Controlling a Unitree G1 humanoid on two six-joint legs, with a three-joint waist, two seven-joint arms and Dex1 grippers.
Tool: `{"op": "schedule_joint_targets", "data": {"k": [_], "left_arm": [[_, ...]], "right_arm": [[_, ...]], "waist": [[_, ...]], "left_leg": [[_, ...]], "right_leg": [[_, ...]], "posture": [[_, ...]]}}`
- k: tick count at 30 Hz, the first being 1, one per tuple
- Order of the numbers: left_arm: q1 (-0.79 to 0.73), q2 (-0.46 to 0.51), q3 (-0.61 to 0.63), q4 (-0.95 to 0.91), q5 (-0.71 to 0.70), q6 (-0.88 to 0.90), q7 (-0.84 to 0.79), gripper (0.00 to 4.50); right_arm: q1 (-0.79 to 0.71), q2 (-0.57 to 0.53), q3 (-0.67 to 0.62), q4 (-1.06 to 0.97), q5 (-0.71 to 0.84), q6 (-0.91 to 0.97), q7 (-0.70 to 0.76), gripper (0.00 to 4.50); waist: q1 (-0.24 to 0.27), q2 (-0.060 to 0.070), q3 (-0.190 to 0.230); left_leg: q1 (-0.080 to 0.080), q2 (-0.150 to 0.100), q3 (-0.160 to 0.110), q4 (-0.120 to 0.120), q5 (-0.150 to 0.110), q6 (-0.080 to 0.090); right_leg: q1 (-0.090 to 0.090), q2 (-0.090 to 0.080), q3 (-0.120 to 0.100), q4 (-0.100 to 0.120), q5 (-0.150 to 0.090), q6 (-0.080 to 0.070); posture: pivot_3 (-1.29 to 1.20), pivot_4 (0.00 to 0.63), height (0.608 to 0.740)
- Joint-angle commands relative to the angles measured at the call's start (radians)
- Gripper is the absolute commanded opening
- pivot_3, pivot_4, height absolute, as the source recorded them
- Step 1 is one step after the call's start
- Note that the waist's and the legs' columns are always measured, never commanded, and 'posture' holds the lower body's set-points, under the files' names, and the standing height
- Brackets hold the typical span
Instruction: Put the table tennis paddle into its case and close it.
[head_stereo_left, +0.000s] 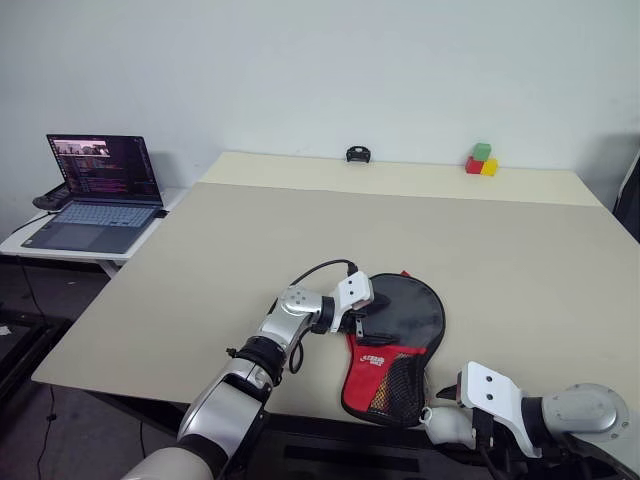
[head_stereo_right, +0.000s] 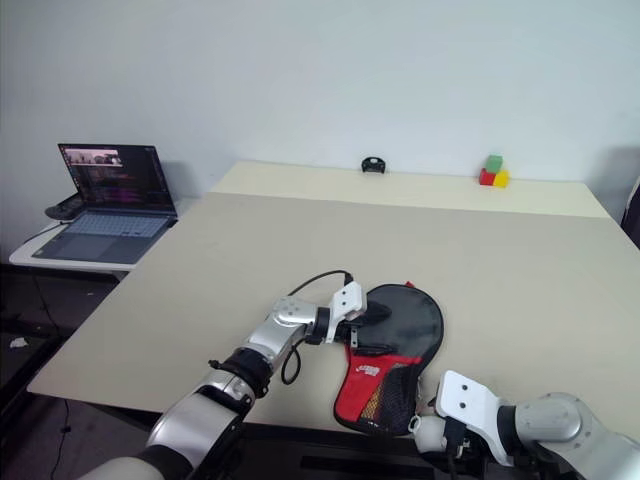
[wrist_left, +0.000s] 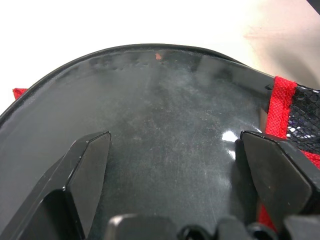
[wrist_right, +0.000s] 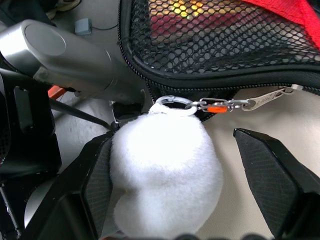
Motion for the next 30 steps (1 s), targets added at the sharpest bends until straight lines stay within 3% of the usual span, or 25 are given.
{"op": "schedule_joint_targets", "data": {"k": [1,7,12,22,30], "left_arm": [[0.044,0.009,-0.043,0.08,0.091,0.025,0.038,4.5],[0.043,0.008,-0.043,0.082,0.091,0.024,0.038,4.5],[0.042,0.007,-0.043,0.086,0.092,0.024,0.042,4.5],[0.027,-0.014,-0.052,0.114,0.108,0.022,0.062,4.5],[-0.002,-0.052,-0.052,0.159,0.126,0.023,0.09,4.5]], "right_arm": [[-0.009,-0.005,0.01,0.001,-0.051,-0.046,0.01,3.35],[0.001,-0.021,0.034,-0.002,-0.107,-0.085,0.037,1.3],[0.006,-0.02,-0.002,-0.019,-0.081,-0.065,0.064,0.15],[0.016,-0.091,-0.233,-0.101,0.141,0.094,0.19,0.05],[0.07,-0.107,-0.193,-0.13,0.148,0.108,0.192,0.05]], "waist": [[0.0,0.0,0.0],[0.0,0.0,0.0],[0.0,0.0,0.001],[0.004,0.001,0.002],[0.027,0.003,0.001]], "left_leg": [[0.0,0.0,0.0,0.0,0.0,0.0],[0.0,0.0,0.0,0.0,0.0,0.0],[0.0,0.0,0.0,0.0,0.0,0.0],[-0.001,0.0,-0.001,0.0,0.0,-0.001],[-0.005,0.0,-0.001,0.0,0.0,0.0]], "right_leg": [[0.0,0.0,0.0,0.0,0.0,0.0],[0.0,0.0,0.0,0.0,0.0,0.0],[0.0,0.0,0.0,0.0,0.0,0.0],[0.0,-0.001,-0.001,-0.001,0.0,0.0],[0.001,-0.001,-0.002,-0.012,0.004,0.007]], "posture": [[0.0,0.15,0.74],[0.0,0.15,0.74],[0.0,0.15,0.74],[0.0,0.15,0.74],[0.0,0.15,0.74]]}}
